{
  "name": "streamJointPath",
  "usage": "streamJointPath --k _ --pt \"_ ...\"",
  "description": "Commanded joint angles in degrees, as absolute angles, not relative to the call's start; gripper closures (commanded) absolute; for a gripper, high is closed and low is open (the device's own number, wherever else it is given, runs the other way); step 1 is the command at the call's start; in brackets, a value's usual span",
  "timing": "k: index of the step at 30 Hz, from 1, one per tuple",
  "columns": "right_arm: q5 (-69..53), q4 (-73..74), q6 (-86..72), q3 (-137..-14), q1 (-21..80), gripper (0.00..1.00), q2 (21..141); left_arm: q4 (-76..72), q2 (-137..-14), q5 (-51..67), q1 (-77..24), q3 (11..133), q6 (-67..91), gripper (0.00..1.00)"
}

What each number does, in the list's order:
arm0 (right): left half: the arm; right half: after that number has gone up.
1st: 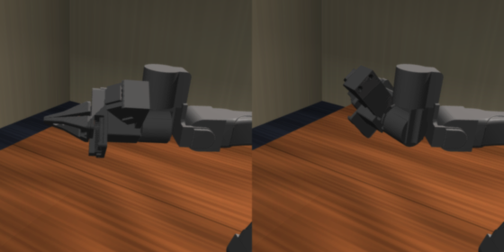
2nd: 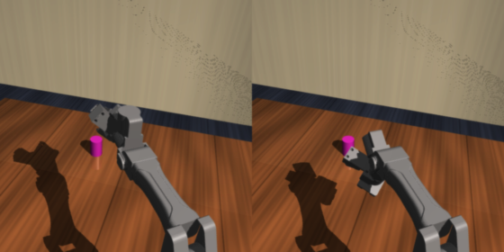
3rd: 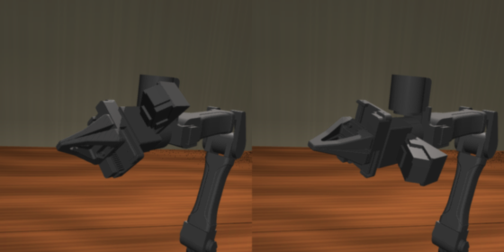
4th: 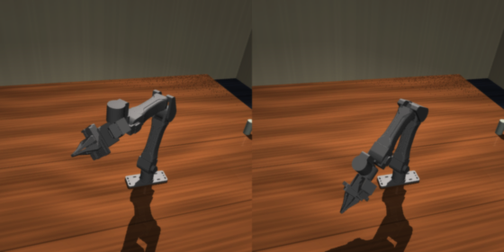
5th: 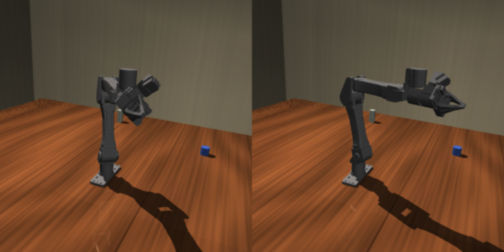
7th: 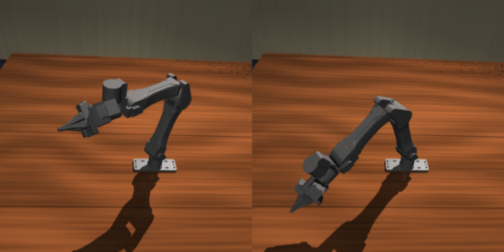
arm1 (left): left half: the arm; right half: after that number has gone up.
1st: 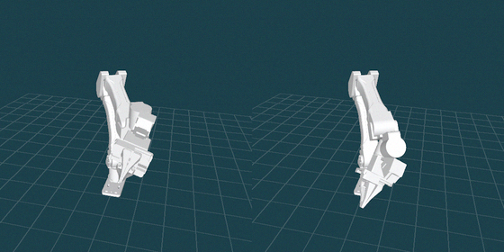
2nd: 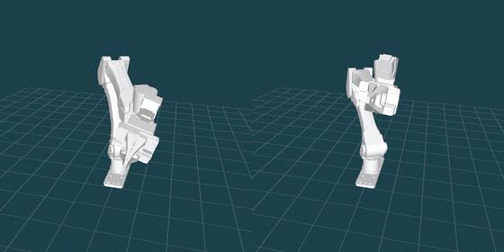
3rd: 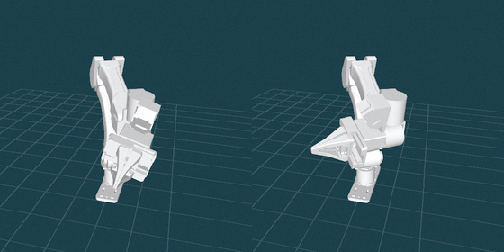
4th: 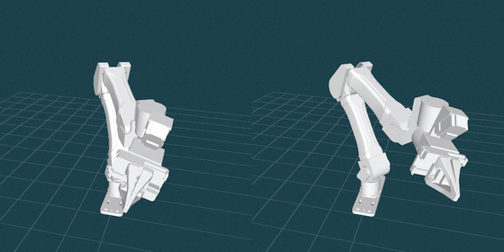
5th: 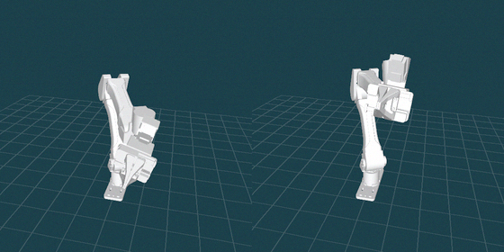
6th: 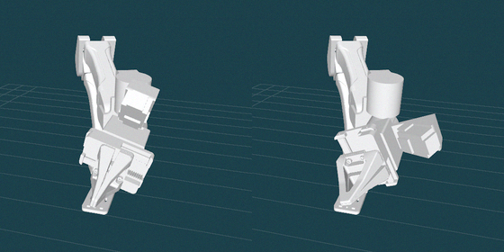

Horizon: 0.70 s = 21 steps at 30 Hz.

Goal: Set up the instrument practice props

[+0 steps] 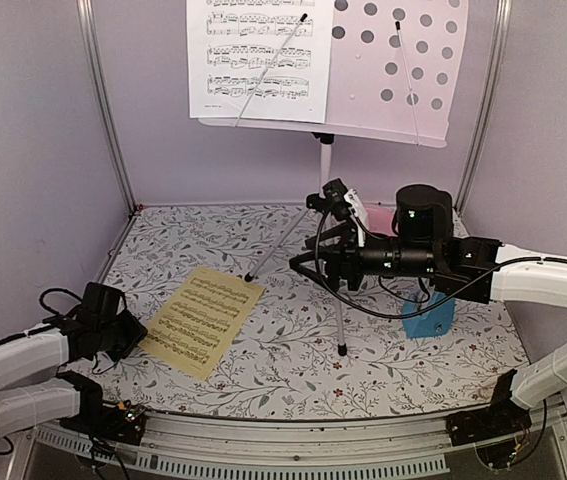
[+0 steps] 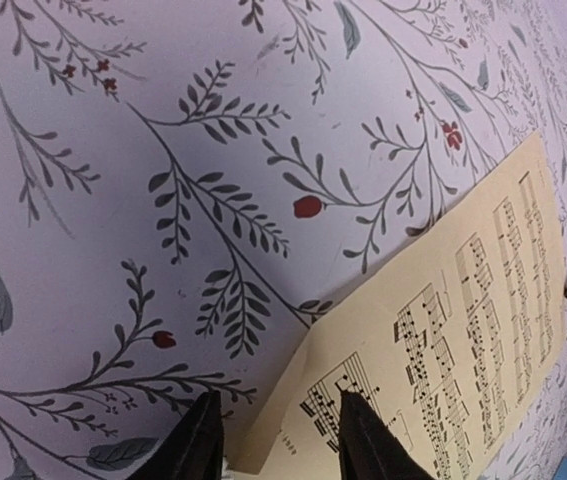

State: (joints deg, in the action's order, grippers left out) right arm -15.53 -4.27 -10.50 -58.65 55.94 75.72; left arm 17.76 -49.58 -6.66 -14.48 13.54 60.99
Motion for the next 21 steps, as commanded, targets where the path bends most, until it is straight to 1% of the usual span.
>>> streamJointPath --k 1,6,9,10,17,21 --pt "-15.1 -4.6 -9.9 -60.4 56.2 0.26 76.4 15.5 -51.3 -6.3 -13.9 13.3 60.9 0.63" --pt "-15.0 -4.4 -9.5 -61.0 56.2 0.24 77.2 14.2 -51.9 -6.2 -13.9 13.0 61.0 0.83" --pt "-15.2 -4.2 -9.1 -61.5 56.2 0.24 77.6 14.5 -52.0 -6.4 -13.8 14.7 59.7 0.97" --pt "-15.2 -4.1 -8.9 -61.6 56.2 0.24 77.5 14.8 -51.9 -6.6 -13.8 15.5 58.9 1.0" --pt "-15.6 -3.4 -7.8 -61.7 56.2 0.22 76.3 21.3 -48.2 -8.7 -14.1 25.1 49.6 1.0" --pt "-15.0 -1.8 -5.5 -62.5 56.2 0.18 74.7 22.5 -45.8 -8.4 -15.4 32.0 36.3 1.0"
